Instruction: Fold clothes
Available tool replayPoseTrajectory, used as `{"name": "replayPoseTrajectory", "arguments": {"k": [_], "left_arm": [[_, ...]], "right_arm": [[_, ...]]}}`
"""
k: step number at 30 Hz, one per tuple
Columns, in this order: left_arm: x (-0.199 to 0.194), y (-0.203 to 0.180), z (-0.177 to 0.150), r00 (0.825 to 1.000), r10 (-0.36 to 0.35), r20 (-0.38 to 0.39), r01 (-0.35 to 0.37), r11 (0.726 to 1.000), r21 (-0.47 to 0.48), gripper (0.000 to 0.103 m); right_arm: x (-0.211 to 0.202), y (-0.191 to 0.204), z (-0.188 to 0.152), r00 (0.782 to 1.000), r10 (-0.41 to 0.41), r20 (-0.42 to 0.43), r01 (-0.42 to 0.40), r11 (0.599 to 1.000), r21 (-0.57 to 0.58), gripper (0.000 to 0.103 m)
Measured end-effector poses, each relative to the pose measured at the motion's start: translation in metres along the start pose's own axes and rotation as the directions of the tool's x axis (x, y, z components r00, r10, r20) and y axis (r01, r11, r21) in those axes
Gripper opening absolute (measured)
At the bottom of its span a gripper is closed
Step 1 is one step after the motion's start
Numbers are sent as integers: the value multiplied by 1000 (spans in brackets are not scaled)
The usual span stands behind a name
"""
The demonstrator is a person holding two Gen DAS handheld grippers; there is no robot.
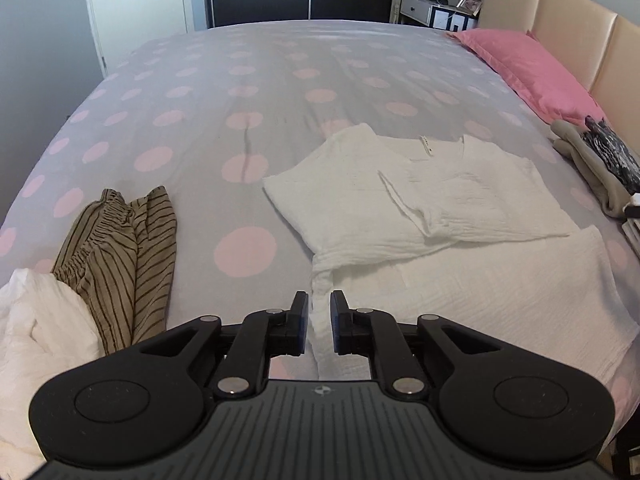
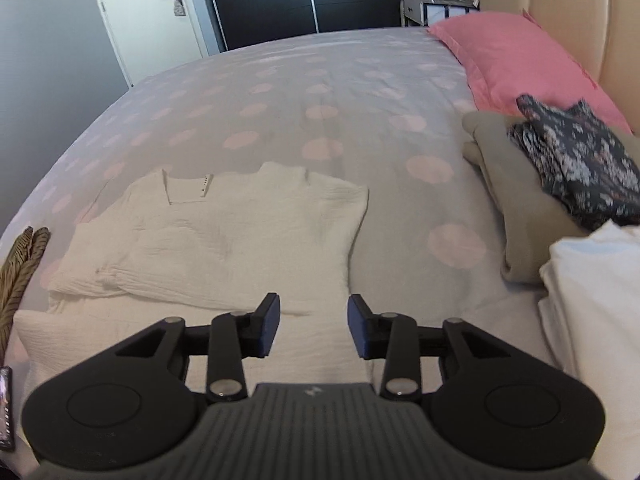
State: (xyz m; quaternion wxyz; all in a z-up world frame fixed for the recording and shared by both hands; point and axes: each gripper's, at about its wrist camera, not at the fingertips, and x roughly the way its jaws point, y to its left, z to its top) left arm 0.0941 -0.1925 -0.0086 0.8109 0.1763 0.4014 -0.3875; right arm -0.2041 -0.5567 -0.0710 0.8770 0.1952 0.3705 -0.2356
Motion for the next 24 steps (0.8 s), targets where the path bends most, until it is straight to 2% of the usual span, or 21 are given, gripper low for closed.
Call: {"name": "replayPoseTrajectory", "arguments": {"k": [3,6,9,13,16,20,22,24], "left_arm": [[-5,-2,-1,1000,26,14,-26,1000,5,9],[-10,-3,-4,1000,16,8,-16,1000,19,9],[-16,-8,-12,1000,17,17,-18,997,71,9],[-21,-26,-26,1000,-11,10,9,986,168,9],[-21,-43,-40,1000,-18,-1,18,967,255,10],[-16,-74,-64,999,-25,-26,33,919,393,11],[-13,-93,-81,999,-35,-42,51,874,484,12],[-9,-113,-101,998,-32,-47,53,813,580,12]], "right_arm": [[-1,6,-4,1000,-14,-17,14,999,-37,36],[-2,9,-10,999,-7,-37,4,996,-90,35],[-4,16,-20,998,2,-63,-13,985,-171,35],[-5,30,-44,994,20,-109,-55,944,-325,36],[-5,43,-65,989,24,-146,-86,895,-438,36],[-6,61,-95,984,17,-177,-119,801,-587,42],[-7,69,-110,982,17,-190,-138,749,-648,43],[-9,75,-126,978,16,-207,-161,689,-707,50]]}}
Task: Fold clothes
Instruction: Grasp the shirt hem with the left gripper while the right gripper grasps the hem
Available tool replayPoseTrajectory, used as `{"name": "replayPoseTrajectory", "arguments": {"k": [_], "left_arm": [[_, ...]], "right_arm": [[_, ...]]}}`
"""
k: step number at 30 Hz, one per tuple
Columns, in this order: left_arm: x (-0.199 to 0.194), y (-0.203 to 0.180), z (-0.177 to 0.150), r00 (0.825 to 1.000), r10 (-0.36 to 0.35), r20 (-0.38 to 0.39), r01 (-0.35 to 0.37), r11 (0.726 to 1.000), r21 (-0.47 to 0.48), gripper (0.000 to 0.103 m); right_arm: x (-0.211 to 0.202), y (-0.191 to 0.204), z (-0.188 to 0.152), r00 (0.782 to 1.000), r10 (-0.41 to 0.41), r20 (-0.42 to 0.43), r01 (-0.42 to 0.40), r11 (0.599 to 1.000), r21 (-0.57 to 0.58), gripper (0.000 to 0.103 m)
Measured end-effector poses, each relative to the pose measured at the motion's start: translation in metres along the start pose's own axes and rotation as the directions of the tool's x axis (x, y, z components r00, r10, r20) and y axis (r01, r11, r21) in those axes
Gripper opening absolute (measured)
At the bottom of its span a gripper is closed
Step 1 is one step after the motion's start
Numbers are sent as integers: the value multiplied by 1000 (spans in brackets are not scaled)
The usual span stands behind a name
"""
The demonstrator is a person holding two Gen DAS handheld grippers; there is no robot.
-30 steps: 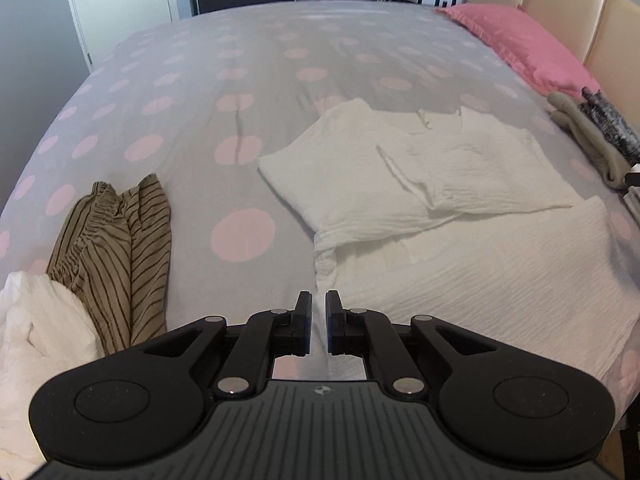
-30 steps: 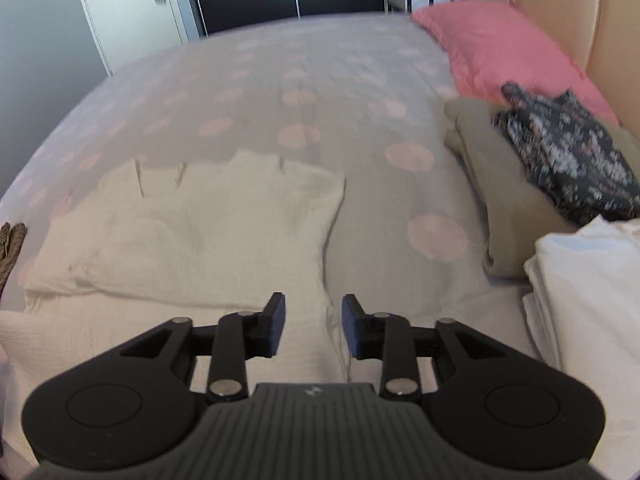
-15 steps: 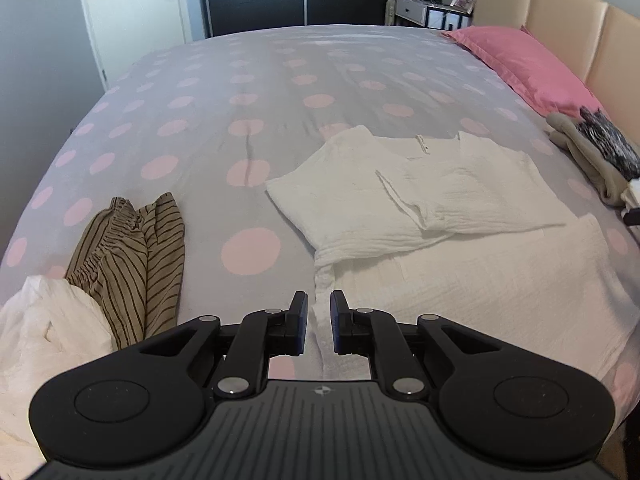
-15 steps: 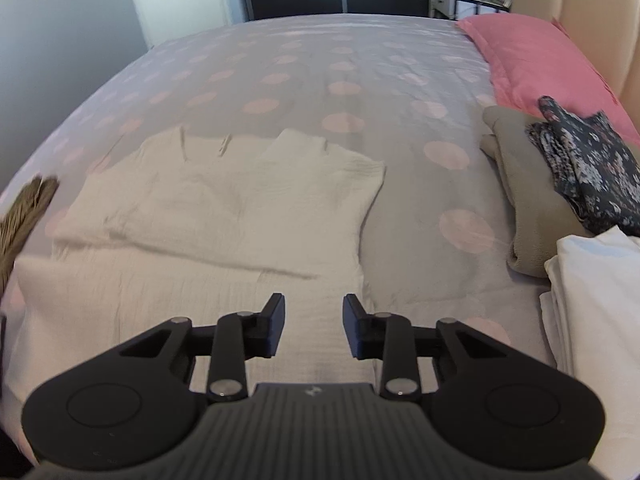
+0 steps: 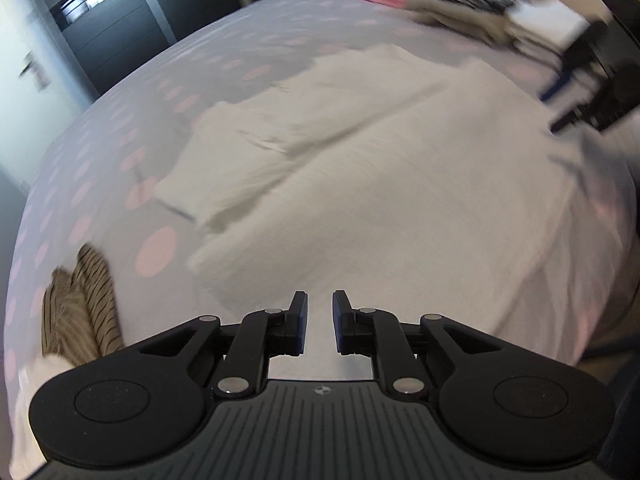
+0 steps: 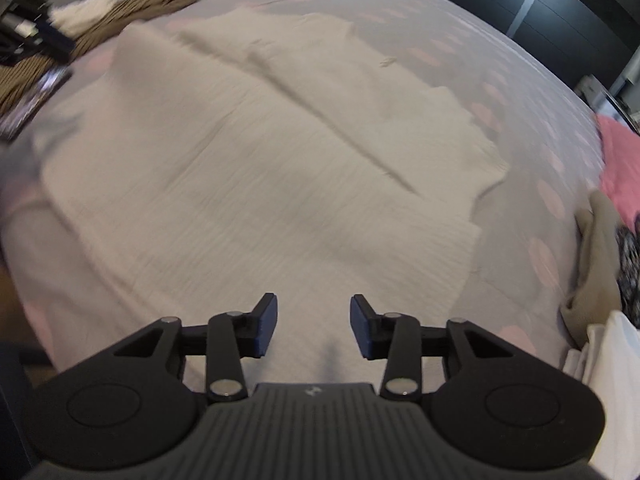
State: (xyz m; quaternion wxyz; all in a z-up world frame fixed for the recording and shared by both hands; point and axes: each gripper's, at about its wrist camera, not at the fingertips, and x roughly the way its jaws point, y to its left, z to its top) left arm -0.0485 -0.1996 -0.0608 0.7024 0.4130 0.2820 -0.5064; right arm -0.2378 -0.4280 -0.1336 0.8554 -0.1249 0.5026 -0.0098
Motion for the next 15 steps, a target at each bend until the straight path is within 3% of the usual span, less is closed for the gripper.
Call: {"name": "replayPoseTrajectory", "arguments": {"k": [2,5,7,13,15], "left_arm": [[5,-28,-8,1000,18,-2,-18,989,144,16],[10,-65,-28,1000,9,-15,-3,947,321,23],[14,-81,-41,999,1,-32,12,924,383,26],[25,-108,-67,994,96,-51,-60,876,479,44],[29,-111,-72,990,133,-54,-90,866,493,47]], "right_arm": [[2,18,-8,1000,-8,-16,6,994,-106,51],[5,40,-22,999,-10,-41,0,971,-239,51],[4,49,-30,999,-8,-51,-8,956,-295,51],[14,71,-51,993,-95,-75,50,885,-463,53],[17,71,-53,991,-104,-79,54,879,-473,53]]}}
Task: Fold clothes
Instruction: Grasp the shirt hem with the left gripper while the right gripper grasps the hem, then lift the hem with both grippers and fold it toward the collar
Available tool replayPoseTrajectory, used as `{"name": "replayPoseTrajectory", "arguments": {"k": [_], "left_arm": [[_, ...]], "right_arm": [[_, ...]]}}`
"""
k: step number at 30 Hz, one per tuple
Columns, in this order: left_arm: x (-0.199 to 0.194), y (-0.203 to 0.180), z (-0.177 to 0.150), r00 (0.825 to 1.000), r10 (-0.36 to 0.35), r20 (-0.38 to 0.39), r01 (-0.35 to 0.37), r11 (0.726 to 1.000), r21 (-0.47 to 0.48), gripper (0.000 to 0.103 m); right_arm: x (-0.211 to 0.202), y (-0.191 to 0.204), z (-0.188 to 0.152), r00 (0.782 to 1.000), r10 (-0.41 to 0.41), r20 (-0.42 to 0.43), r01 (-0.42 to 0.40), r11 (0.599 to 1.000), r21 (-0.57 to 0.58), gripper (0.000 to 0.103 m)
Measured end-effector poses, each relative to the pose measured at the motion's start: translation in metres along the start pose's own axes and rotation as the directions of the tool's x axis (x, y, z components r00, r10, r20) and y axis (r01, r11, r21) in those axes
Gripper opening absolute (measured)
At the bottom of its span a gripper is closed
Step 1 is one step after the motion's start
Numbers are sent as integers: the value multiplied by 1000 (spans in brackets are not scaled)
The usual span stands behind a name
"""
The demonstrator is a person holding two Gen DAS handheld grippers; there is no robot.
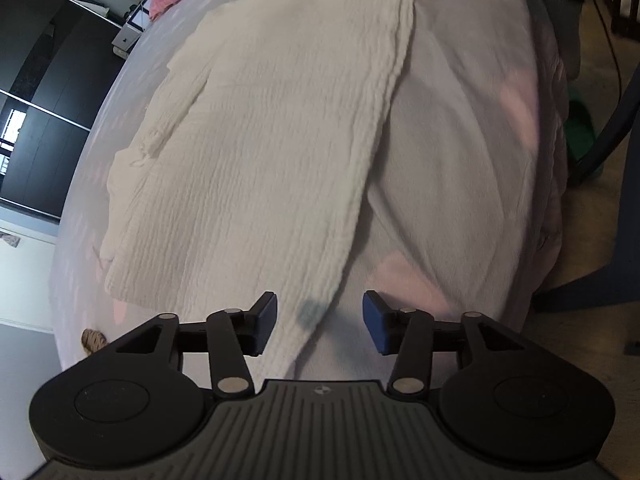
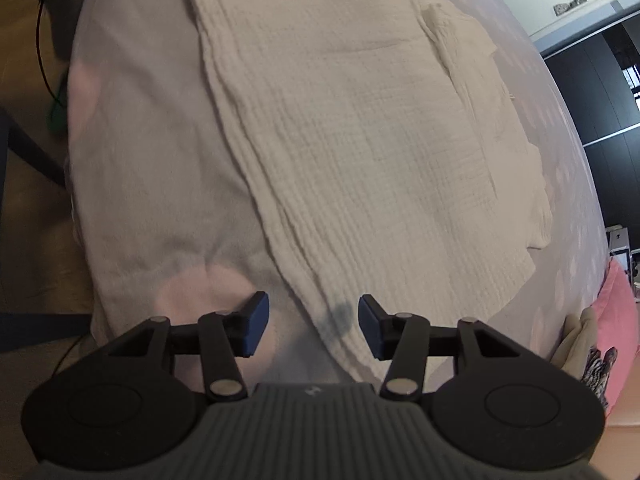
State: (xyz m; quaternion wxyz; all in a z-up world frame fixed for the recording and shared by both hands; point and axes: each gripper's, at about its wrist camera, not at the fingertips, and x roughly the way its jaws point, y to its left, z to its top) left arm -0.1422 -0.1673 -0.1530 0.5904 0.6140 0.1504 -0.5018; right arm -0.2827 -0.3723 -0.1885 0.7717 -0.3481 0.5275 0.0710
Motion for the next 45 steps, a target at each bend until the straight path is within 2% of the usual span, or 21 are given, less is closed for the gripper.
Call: {"name": "replayPoseTrajectory", "arguments": {"k": [4,8,15,16,17,18,19,21,23,27,31,35,39,42,45], "left_arm": [[5,-4,-1,998,65,-11,-65,998,9,51],[14,-11,-1,983,178,-44,-175,982,74,51],[28,-25,2,970,236,-50,-226,961,157,46],[30,-26,3,969,244,-48,-233,958,166,41],[31,-28,3,968,245,-48,-233,957,173,28],[32,-28,3,973,225,-51,-213,961,174,22],[32,-28,2,976,211,-52,-199,964,177,16],[31,-29,-1,976,214,-47,-202,961,188,9],[28,-24,-2,978,204,-46,-194,968,161,5],[16,0,1,982,184,-40,-182,982,58,4],[-3,38,9,987,156,-36,-159,983,-88,3],[-29,85,17,986,164,-15,-164,961,-223,3],[-67,135,27,981,193,23,-171,914,-367,3],[-101,161,29,979,196,60,-152,892,-425,3],[-129,172,28,979,185,86,-129,888,-441,3]], "right_arm": [[5,0,-1,999,-34,-30,34,999,-13,53],[10,2,-4,996,-72,-52,69,997,-47,53],[19,4,-10,984,-161,-81,151,982,-117,52],[20,3,-11,984,-160,-82,150,982,-117,51],[19,3,-11,985,-154,-82,144,983,-115,45],[19,3,-11,985,-149,-82,139,984,-115,36],[20,3,-11,985,-151,-86,141,983,-117,31],[21,2,-12,982,-161,-95,149,981,-121,8],[20,-2,-11,979,-175,-101,165,981,-98,6],[4,-24,-9,975,-211,-75,213,977,20,5],[-24,-50,-3,947,-321,-15,320,941,108,5],[-63,-82,9,902,-431,42,411,882,230,5],[-105,-99,18,867,-491,82,451,844,290,4],[-137,-105,22,841,-530,105,477,820,317,5],[-166,-106,19,836,-535,125,469,814,342,5]]}}
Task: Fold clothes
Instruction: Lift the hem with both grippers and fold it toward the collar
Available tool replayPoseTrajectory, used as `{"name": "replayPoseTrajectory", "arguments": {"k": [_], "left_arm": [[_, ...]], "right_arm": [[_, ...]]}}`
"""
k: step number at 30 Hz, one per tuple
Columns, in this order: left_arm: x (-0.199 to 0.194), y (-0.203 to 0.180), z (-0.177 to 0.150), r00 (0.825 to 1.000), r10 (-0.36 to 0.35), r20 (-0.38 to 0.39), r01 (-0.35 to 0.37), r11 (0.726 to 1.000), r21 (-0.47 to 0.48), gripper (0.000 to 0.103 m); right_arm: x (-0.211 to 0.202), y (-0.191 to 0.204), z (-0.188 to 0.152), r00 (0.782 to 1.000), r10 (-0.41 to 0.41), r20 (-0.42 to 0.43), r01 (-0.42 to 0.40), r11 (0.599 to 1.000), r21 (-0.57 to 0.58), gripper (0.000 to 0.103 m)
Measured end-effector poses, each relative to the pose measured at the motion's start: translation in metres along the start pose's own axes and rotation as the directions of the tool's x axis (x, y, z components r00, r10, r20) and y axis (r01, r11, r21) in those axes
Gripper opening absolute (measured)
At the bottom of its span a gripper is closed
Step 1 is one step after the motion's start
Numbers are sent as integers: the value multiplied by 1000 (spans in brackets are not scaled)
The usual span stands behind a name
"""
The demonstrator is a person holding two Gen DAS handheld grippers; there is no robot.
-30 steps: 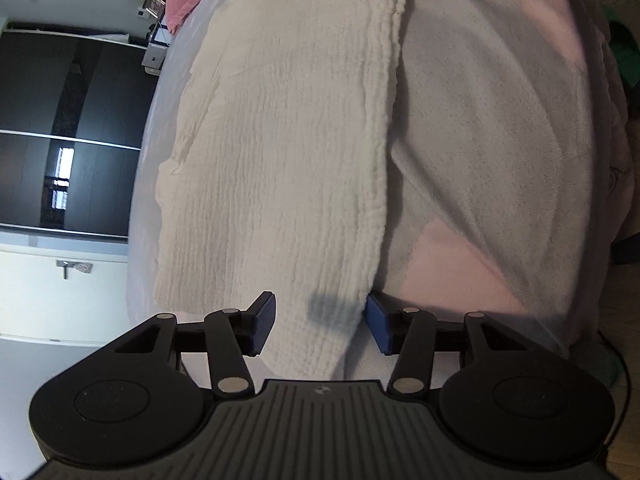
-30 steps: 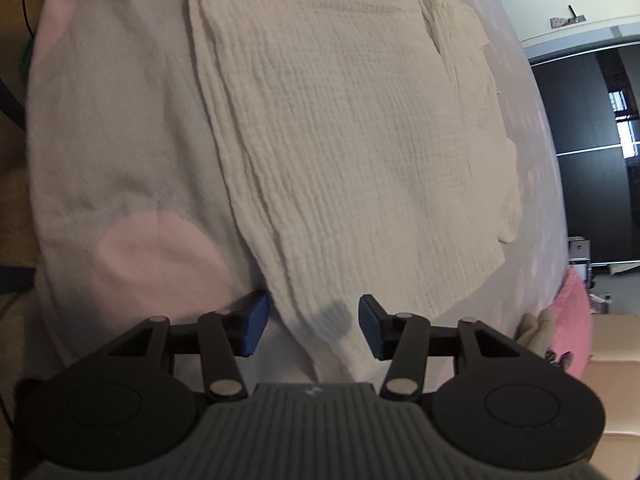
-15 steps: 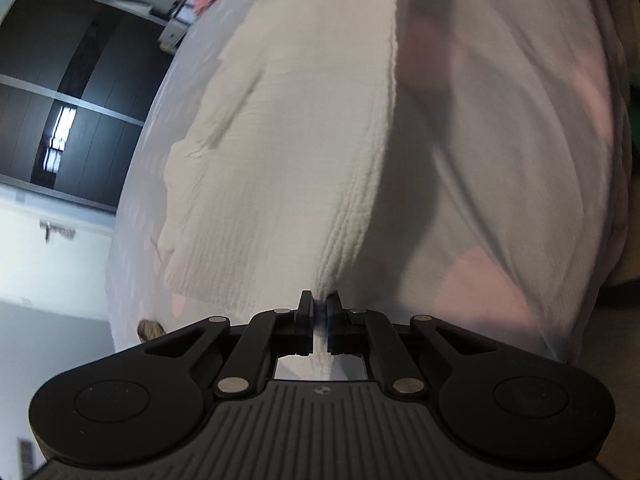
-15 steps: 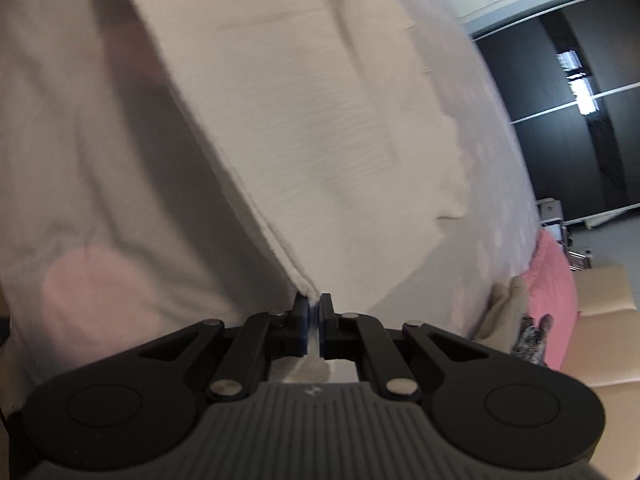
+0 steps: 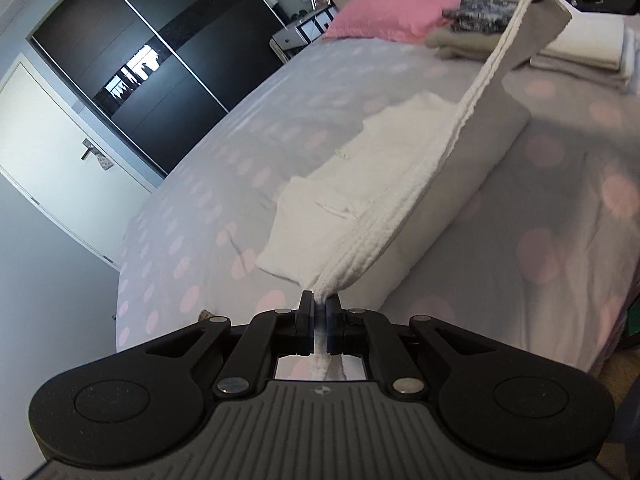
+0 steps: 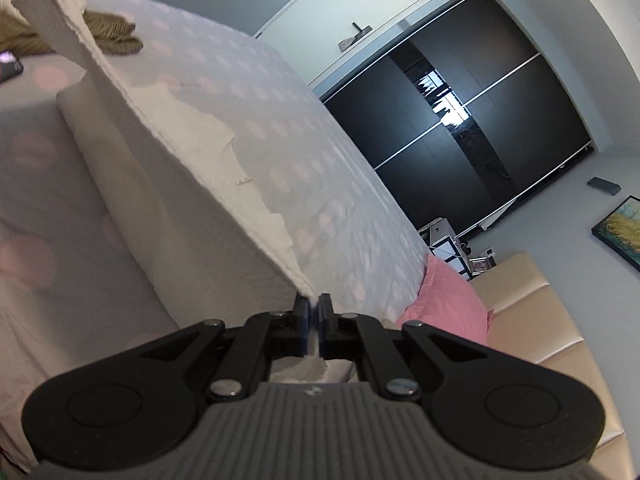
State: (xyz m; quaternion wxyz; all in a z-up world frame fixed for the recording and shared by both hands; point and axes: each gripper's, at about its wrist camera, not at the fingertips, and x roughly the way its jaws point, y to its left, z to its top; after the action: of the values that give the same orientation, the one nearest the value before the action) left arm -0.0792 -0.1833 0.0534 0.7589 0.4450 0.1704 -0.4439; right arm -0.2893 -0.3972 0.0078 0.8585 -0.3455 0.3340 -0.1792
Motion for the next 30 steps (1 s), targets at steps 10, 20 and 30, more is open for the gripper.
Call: {"name": "replayPoseTrajectory", "arguments": {"k": [10,20,30], "left_arm": [[-65,10,11,996,-86,14,86,996,-34,3],[-45,6,9,996,-86,-32,84,995,-57,3],[-4,28,35,999,-41,-25,40,998,-49,3]], "right_arm": [[-76,-19,2,999,21,38,-21,1000,16,5],[-73,-4,1,1000,13,13,-13,1000,3,5],[-21,-16,17,999,-45,-9,45,999,-6,5]]}}
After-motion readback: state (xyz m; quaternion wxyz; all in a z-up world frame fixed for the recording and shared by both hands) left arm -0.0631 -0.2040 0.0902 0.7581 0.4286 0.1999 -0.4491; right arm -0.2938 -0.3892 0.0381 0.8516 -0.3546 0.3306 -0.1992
